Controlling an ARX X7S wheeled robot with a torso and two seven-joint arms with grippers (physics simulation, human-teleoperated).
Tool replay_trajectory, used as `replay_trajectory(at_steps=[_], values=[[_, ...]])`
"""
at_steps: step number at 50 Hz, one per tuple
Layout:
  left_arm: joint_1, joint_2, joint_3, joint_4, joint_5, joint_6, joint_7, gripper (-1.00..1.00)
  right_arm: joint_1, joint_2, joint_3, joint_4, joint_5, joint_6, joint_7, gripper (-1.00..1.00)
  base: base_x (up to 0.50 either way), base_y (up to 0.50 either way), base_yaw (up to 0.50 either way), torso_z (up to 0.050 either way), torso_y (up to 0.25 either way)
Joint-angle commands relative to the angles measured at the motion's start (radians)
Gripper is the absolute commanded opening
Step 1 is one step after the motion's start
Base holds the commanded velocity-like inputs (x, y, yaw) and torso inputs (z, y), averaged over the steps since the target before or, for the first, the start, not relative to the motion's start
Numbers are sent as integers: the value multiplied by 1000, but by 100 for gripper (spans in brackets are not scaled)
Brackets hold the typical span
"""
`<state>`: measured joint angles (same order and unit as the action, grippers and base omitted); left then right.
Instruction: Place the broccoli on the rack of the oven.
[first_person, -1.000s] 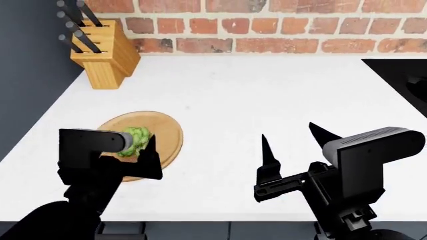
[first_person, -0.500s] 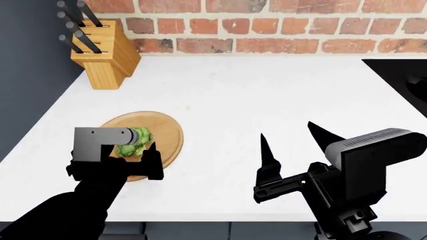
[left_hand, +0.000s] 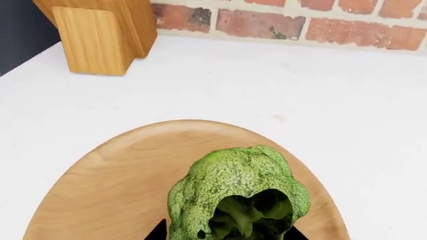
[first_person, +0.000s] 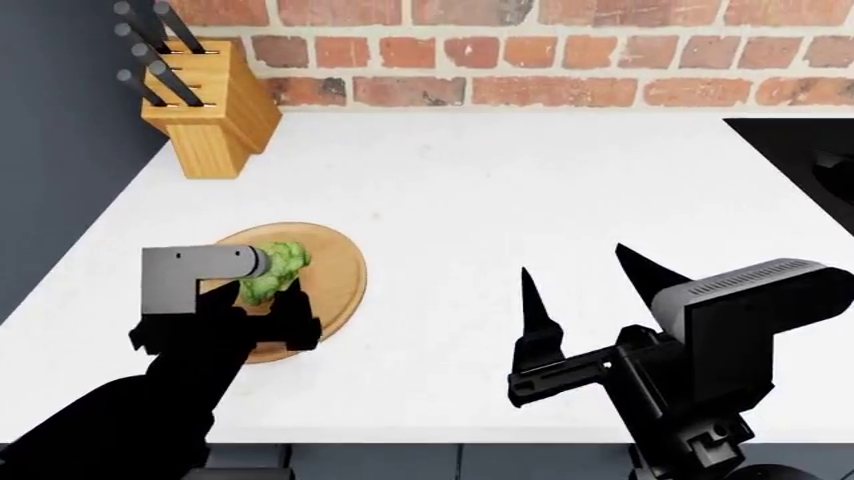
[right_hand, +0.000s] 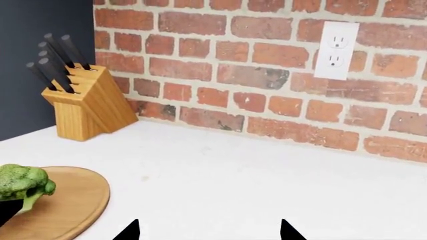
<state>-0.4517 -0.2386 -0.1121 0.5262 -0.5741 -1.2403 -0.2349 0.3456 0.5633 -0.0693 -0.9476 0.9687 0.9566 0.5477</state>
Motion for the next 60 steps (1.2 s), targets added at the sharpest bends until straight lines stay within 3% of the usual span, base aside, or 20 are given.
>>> replay_trajectory(at_steps=[1, 13, 21, 26, 60], values=[[-8, 16, -80, 92, -76, 4, 3, -100, -4, 2, -10, 2, -8, -15, -1, 100, 0, 0, 0, 0, 0], [9, 25, -190, 202, -178, 2, 30, -100, -50, 6, -25, -24, -57, -69, -14, 100, 0, 0, 0, 0, 1], [60, 7, -178, 253, -167, 82, 67, -100, -90, 10, -13, -34, -95, -155, -58, 100, 0, 0, 0, 0, 0], [63, 5, -178, 263, -177, 87, 70, -100, -63, 17, -36, -23, -82, -118, -44, 100, -55, 0, 0, 0, 0], [64, -7, -170, 262, -214, 88, 50, -100, -94, 41, -51, -36, -88, -160, -16, 100, -498, 0, 0, 0, 0]])
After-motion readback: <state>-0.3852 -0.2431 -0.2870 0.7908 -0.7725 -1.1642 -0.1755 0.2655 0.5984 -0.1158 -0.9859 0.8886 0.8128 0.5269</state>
